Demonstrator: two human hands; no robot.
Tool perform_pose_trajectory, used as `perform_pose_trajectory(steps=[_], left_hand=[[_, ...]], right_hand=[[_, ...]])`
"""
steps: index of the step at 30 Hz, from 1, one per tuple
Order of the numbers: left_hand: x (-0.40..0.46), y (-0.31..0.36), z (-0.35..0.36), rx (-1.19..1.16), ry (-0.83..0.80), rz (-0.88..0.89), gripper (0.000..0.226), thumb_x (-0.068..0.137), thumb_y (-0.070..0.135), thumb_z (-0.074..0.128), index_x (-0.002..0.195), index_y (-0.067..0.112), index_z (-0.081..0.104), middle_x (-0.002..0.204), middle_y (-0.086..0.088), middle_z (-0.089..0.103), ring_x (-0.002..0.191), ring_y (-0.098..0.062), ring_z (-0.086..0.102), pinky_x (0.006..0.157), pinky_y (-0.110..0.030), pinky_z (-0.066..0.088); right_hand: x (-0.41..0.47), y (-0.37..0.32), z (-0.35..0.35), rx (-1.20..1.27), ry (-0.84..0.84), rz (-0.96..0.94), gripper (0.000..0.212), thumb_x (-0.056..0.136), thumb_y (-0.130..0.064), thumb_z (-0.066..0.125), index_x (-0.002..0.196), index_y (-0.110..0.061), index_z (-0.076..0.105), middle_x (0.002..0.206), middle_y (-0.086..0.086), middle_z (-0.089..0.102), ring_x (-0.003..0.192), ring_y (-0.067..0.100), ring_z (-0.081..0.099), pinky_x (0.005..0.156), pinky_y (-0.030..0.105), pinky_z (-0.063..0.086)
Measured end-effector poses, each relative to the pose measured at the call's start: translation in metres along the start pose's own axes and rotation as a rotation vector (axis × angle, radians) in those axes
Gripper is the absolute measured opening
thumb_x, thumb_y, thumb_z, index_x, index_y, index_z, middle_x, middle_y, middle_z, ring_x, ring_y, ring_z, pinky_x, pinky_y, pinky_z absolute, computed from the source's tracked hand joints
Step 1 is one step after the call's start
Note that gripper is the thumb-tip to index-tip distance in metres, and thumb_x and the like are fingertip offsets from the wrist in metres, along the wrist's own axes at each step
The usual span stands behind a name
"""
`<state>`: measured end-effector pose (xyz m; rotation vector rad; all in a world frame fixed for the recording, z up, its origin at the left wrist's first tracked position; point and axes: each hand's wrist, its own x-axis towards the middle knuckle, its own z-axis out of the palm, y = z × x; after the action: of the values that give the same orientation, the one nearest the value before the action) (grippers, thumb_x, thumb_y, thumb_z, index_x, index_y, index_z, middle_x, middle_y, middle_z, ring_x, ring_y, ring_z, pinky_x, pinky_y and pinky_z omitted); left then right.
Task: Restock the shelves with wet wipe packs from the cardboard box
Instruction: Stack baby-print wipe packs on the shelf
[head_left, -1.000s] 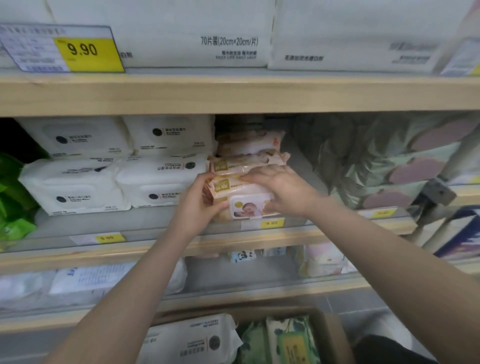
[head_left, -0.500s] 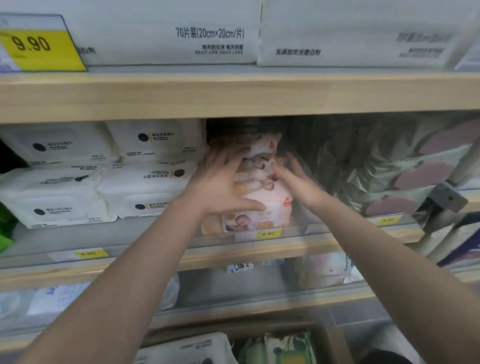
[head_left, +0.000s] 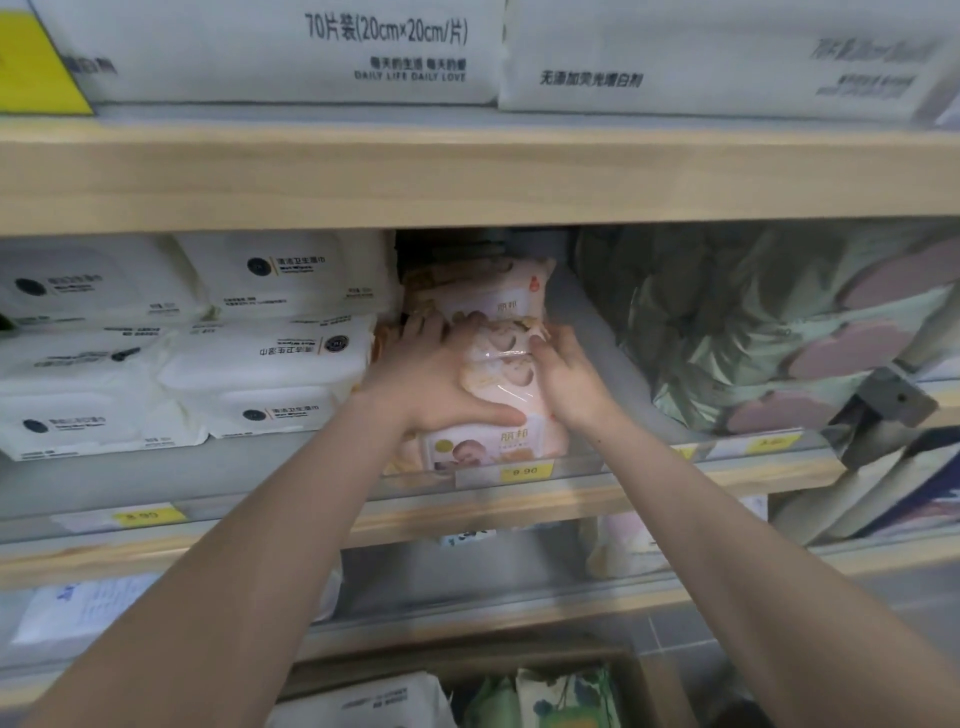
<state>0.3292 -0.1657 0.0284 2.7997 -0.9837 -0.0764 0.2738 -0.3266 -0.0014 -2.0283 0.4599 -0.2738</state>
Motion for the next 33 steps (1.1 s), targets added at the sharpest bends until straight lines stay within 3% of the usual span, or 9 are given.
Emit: perform_pose_trajectory(steps=[6, 9, 12, 15, 19, 26, 28, 31, 33], left_hand=[[-0.001, 0.001, -0.006, 0.044, -0.069, -0.005, 0.115, 0.054, 0.088, 0.051, 0.147, 0.038, 0.006, 0.152, -0.007, 0.020, 0.138, -0.030, 0.020, 0.110, -0.043, 0.019], [-0.013, 0.008, -0.009, 0.155, -0.050, -0.014, 0.107, 0.063, 0.086, 0.042, 0.149, 0.031, 0.007, 0.154, -0.007, 0.021, 0.139, -0.030, 0.022, 0.112, -0.048, 0.015], [-0.054, 0.025, 0.006, 0.198, 0.084, 0.062, 0.088, 0.083, 0.069, 0.035, 0.150, 0.017, 0.013, 0.156, -0.010, 0.017, 0.142, -0.028, 0.015, 0.114, -0.048, 0.010], [-0.121, 0.039, 0.039, 0.036, 0.156, 0.152, 0.076, 0.089, 0.059, 0.031, 0.149, 0.013, 0.020, 0.156, -0.012, 0.016, 0.144, -0.027, 0.012, 0.117, -0.047, 0.009], [-0.204, 0.041, 0.095, -0.096, 0.159, 0.154, 0.067, 0.088, 0.052, 0.031, 0.140, 0.010, 0.041, 0.145, -0.014, 0.040, 0.134, -0.031, 0.036, 0.110, -0.053, 0.028], [-0.295, 0.001, 0.182, -0.074, -0.097, -0.041, 0.057, 0.095, 0.052, 0.022, 0.137, 0.018, 0.040, 0.140, -0.008, 0.046, 0.127, -0.022, 0.031, 0.095, -0.054, 0.044], [-0.306, -0.007, 0.198, -0.095, -0.144, -0.041, 0.057, 0.089, 0.047, 0.033, 0.139, 0.020, 0.038, 0.145, -0.008, 0.042, 0.131, -0.020, 0.028, 0.104, -0.051, 0.038], [-0.313, -0.013, 0.209, -0.112, -0.130, -0.038, 0.060, 0.090, 0.049, 0.029, 0.145, 0.025, 0.031, 0.155, -0.001, 0.022, 0.141, -0.014, 0.013, 0.113, -0.039, 0.006], [-0.312, -0.013, 0.211, -0.146, -0.114, -0.061, 0.061, 0.090, 0.052, 0.025, 0.146, 0.027, 0.029, 0.157, 0.002, 0.017, 0.142, -0.012, 0.008, 0.115, -0.039, 0.002]], right_hand=[[-0.005, -0.010, -0.004, -0.097, -0.053, 0.032, 0.050, 0.100, -0.036, 0.032, 0.146, -0.017, 0.025, 0.147, 0.013, 0.037, 0.132, 0.028, 0.039, 0.095, 0.027, 0.031], [-0.017, -0.022, -0.019, -0.168, -0.095, 0.033, 0.057, 0.100, -0.043, 0.031, 0.150, -0.018, 0.016, 0.150, 0.013, 0.034, 0.132, 0.030, 0.039, 0.079, 0.017, 0.033], [-0.051, -0.019, -0.032, -0.198, -0.025, -0.043, 0.060, 0.096, -0.047, 0.038, 0.147, -0.017, 0.025, 0.144, 0.014, 0.040, 0.132, 0.028, 0.040, 0.095, 0.025, 0.033], [-0.116, -0.003, -0.038, -0.211, -0.022, -0.092, 0.052, 0.098, -0.033, 0.044, 0.144, -0.013, 0.031, 0.140, 0.014, 0.043, 0.130, 0.025, 0.041, 0.100, 0.025, 0.030], [-0.207, 0.045, -0.027, -0.218, -0.109, -0.029, 0.054, 0.096, -0.030, 0.049, 0.145, -0.015, 0.030, 0.144, 0.008, 0.038, 0.135, 0.021, 0.035, 0.106, 0.022, 0.023], [-0.301, 0.135, 0.012, -0.380, -0.202, 0.275, 0.063, 0.088, -0.040, 0.059, 0.141, -0.014, 0.035, 0.134, 0.010, 0.046, 0.124, 0.028, 0.046, 0.098, 0.031, 0.038], [-0.307, 0.148, 0.023, -0.464, -0.240, 0.349, 0.077, 0.084, -0.050, 0.060, 0.144, -0.015, 0.026, 0.139, 0.011, 0.038, 0.128, 0.030, 0.039, 0.102, 0.036, 0.037], [-0.307, 0.154, 0.043, -0.543, -0.293, 0.472, 0.101, 0.078, -0.061, 0.060, 0.150, -0.024, 0.001, 0.153, 0.017, 0.014, 0.135, 0.037, 0.028, 0.105, 0.042, 0.033], [-0.304, 0.156, 0.056, -0.634, -0.286, 0.498, 0.111, 0.072, -0.064, 0.063, 0.148, -0.030, -0.010, 0.152, 0.018, 0.011, 0.132, 0.039, 0.030, 0.102, 0.045, 0.035]])
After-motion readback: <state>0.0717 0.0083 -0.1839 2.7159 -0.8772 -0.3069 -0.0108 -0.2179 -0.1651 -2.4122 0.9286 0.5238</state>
